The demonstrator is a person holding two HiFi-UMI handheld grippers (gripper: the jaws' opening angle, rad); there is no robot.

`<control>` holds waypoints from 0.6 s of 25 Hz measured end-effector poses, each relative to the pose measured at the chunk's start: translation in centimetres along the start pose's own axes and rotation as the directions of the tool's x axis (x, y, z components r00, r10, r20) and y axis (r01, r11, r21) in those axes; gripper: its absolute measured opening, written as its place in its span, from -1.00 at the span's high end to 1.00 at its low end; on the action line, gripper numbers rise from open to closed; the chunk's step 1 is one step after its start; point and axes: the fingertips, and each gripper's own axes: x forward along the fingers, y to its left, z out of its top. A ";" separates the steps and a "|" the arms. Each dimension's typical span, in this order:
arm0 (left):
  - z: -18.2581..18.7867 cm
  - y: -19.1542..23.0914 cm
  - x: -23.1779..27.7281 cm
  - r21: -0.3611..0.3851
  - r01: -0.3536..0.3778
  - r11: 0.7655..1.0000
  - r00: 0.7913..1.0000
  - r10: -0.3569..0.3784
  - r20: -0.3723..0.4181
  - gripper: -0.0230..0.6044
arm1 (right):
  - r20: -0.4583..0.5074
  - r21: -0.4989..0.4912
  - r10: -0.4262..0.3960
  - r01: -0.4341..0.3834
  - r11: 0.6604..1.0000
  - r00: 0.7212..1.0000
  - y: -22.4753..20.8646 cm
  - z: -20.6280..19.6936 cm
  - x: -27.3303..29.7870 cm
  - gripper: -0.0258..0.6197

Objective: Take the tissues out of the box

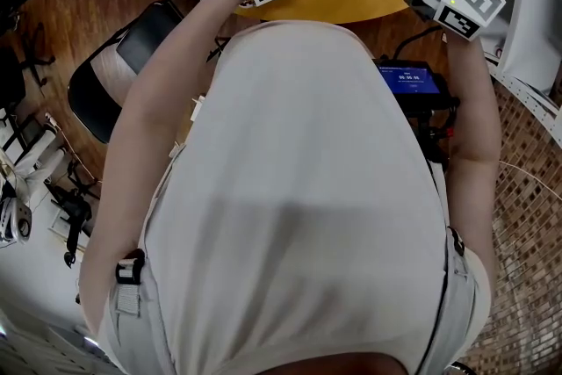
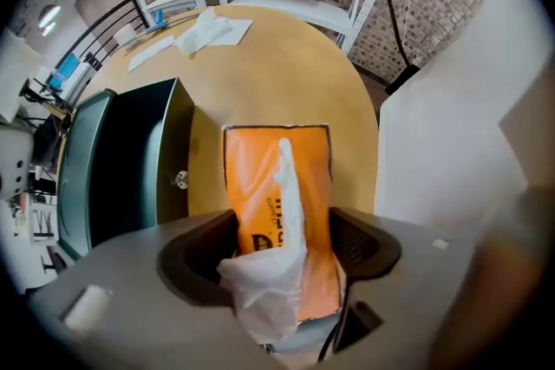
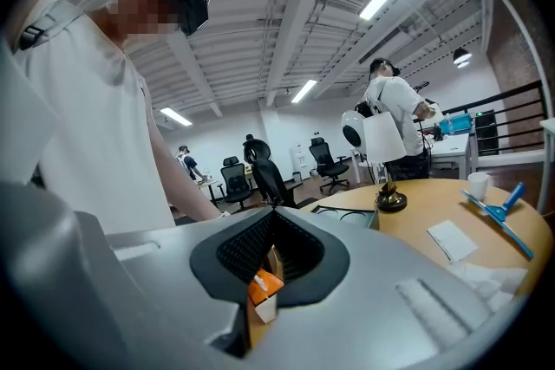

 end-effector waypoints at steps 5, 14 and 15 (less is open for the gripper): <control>-0.4 -0.1 -1.0 -0.027 -0.016 1.000 1.000 0.017 0.020 -0.33 | -0.021 -0.020 0.030 -0.031 0.999 0.999 0.7 0.0 0.9 0.92; 2.9 0.5 -11.0 -0.120 -0.189 0.975 0.893 0.221 0.392 -0.20 | -0.041 -0.054 0.086 -0.089 0.995 0.995 1.5 0.1 1.7 0.92; 3.6 0.5 -12.9 -0.148 -0.196 0.969 0.847 0.243 0.473 -0.08 | -0.042 -0.058 0.093 -0.095 0.994 0.995 1.7 0.2 1.8 0.92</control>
